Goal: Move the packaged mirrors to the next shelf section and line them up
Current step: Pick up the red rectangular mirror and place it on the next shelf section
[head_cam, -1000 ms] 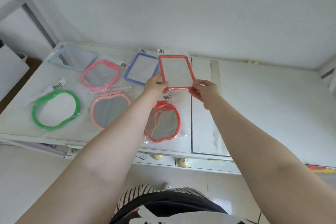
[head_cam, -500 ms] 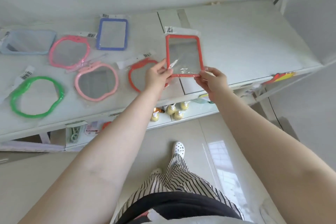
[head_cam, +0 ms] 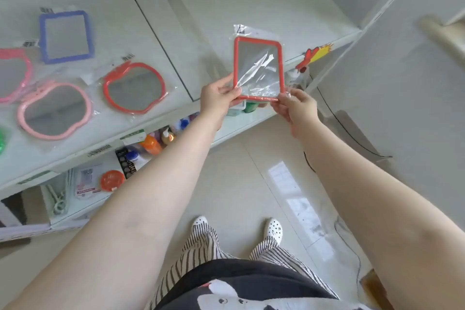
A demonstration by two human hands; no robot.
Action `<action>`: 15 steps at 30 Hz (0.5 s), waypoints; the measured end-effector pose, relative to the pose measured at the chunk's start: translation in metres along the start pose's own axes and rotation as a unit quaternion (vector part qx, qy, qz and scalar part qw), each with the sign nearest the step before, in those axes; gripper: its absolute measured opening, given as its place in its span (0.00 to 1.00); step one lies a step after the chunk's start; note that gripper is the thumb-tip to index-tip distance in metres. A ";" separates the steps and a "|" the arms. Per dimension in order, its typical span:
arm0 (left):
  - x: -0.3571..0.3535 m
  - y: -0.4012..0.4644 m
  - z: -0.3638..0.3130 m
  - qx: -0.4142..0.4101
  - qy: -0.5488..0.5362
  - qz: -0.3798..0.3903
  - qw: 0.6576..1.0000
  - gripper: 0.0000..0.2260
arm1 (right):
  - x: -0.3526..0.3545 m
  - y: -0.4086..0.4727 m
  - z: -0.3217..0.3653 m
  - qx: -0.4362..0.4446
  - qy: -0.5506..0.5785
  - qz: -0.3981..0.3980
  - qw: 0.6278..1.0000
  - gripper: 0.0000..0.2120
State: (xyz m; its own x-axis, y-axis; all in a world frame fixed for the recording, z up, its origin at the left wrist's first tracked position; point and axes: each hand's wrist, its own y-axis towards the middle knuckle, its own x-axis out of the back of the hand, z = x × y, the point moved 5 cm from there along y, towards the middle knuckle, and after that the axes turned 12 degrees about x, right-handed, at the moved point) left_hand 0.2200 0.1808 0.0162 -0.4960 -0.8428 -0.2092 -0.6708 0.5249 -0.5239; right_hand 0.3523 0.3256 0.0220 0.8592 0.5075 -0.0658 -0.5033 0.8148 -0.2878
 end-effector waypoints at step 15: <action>-0.217 0.009 0.070 0.023 -0.004 -0.010 1.000 0.24 | 0.212 0.083 0.035 0.011 -0.037 0.004 0.999 0.10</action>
State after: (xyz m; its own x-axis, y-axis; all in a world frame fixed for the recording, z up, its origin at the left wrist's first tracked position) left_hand 0.3600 0.3597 -0.0004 -0.4783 -0.8539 -0.2052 -0.6546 0.5024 -0.5649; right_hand 0.4891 0.5106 0.0175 0.8461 0.5330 0.0027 -0.5131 0.8160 -0.2663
